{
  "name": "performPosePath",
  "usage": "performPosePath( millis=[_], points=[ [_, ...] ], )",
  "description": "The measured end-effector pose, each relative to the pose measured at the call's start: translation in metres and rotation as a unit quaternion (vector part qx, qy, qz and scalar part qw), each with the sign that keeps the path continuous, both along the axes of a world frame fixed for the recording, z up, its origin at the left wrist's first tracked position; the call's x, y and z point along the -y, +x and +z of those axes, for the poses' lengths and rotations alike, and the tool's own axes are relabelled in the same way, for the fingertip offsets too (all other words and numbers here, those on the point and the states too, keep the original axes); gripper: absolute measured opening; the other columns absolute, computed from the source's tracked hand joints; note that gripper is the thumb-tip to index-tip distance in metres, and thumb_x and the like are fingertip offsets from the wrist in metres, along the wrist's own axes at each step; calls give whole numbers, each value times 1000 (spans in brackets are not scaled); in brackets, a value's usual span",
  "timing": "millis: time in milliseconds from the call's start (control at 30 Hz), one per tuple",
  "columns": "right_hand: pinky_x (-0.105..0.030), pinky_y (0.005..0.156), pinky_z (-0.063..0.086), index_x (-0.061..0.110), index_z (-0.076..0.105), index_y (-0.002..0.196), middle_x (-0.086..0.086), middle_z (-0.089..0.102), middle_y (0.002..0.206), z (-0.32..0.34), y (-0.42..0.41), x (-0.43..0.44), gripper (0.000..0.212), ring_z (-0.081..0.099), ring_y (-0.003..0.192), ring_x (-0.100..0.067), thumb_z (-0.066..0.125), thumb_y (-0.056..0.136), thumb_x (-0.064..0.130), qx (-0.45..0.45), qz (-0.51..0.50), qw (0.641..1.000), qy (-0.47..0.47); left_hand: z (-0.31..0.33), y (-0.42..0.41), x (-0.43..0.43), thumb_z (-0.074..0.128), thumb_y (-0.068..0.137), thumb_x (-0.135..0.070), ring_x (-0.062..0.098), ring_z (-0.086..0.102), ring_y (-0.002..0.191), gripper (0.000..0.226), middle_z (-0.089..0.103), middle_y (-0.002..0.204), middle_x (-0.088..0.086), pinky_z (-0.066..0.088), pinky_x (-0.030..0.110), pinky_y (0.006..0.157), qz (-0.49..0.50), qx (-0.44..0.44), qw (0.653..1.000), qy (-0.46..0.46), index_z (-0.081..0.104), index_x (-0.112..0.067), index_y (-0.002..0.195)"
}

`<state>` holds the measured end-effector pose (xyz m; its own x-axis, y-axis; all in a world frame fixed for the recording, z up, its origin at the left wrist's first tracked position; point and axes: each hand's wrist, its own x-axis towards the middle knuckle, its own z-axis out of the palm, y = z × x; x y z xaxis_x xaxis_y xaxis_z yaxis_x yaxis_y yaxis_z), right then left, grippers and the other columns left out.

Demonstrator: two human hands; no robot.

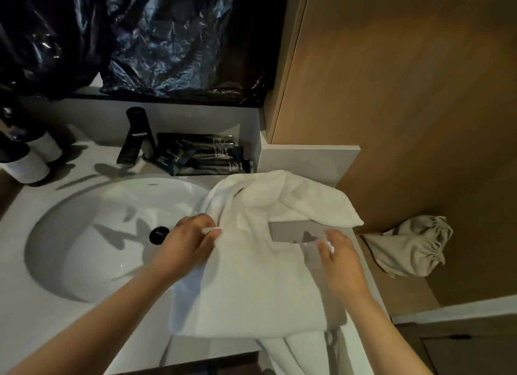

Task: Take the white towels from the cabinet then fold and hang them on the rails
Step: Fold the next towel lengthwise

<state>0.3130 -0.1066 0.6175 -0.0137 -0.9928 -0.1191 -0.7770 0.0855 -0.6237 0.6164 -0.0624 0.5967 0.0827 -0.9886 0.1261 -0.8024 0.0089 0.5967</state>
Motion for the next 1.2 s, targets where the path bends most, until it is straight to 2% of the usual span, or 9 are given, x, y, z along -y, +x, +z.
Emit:
performPosePath(
  millis=[200, 400, 533, 733, 900, 967, 1033, 1133, 1200],
  points=[
    [-17, 106, 29, 24, 46, 141, 14, 43, 139, -5, 52, -23, 39, 39, 129, -4, 43, 103, 34, 43, 168, 985, 8, -10, 16, -29, 59, 94, -32, 2, 57, 68, 20, 59, 70, -9, 38, 12, 58, 83, -115, 990, 22, 59, -22, 77],
    [-23, 120, 11, 25, 32, 151, 9, 30, 156, -24, 67, -34, 50, 24, 142, -5, 24, 104, 41, -11, 204, 978, 42, -21, 25, -24, 51, 96, -38, 14, 48, 55, 47, 51, 61, 5, 34, 21, 55, 62, -95, 987, 117, 50, -3, 64],
    [-33, 122, 6, 32, 24, 153, 12, 24, 159, -23, 64, -22, 50, 14, 147, -4, 24, 104, 45, -36, 237, 967, 87, -16, 28, -20, 54, 94, -40, 8, 35, 45, 51, 38, 51, -1, 30, 19, 49, 62, -151, 976, 141, 40, -11, 55],
    [-36, 122, 2, 36, 23, 152, 11, 24, 159, -21, 56, 1, 56, 11, 147, -5, 24, 100, 57, -80, 277, 946, 151, -5, 53, -15, 64, 89, -36, 12, 56, 66, 31, 61, 74, 0, 42, 19, 65, 9, -13, 998, -65, 70, -11, 72],
    [-34, 122, 1, 30, 24, 152, 7, 27, 158, -27, 65, -8, 52, 16, 145, -7, 25, 103, 47, -71, 219, 968, 94, -10, 54, -14, 62, 85, -52, 19, 53, 60, 43, 58, 67, 1, 43, 28, 59, 25, 21, 999, -41, 62, -10, 75],
    [-33, 122, 6, 26, 24, 153, 7, 24, 159, -12, 75, -19, 56, 15, 146, -8, 29, 102, 48, -12, 174, 984, 32, -5, 48, -12, 71, 83, -40, 18, 57, 63, 30, 62, 70, -1, 46, 27, 60, 81, -52, 995, -39, 60, -13, 82],
    [-34, 123, 4, 31, 19, 154, 14, 16, 158, 5, 95, -38, 69, 5, 148, -5, 18, 94, 67, 10, 207, 978, -2, -3, 39, -12, 77, 80, -33, 12, 63, 71, 26, 67, 77, -4, 48, 22, 65, 191, -183, 964, -5, 61, -16, 90],
    [-38, 121, -8, 39, -1, 154, 11, -7, 162, -7, 124, -63, 72, -13, 149, -8, -5, 88, 68, -116, 306, 945, -12, -13, 37, -17, 82, 67, -50, 22, 68, 83, 47, 73, 88, 5, 54, 36, 82, 292, -389, 867, 104, 68, -13, 93],
    [-46, 118, -4, 34, 1, 155, 1, -2, 164, -27, 131, -68, 68, -5, 151, -20, -1, 94, 65, -180, 321, 928, -55, -14, 40, -30, 80, 65, -55, 31, 70, 86, 59, 74, 89, 15, 53, 43, 89, 276, -504, 803, 160, 71, -3, 91]
  ],
)
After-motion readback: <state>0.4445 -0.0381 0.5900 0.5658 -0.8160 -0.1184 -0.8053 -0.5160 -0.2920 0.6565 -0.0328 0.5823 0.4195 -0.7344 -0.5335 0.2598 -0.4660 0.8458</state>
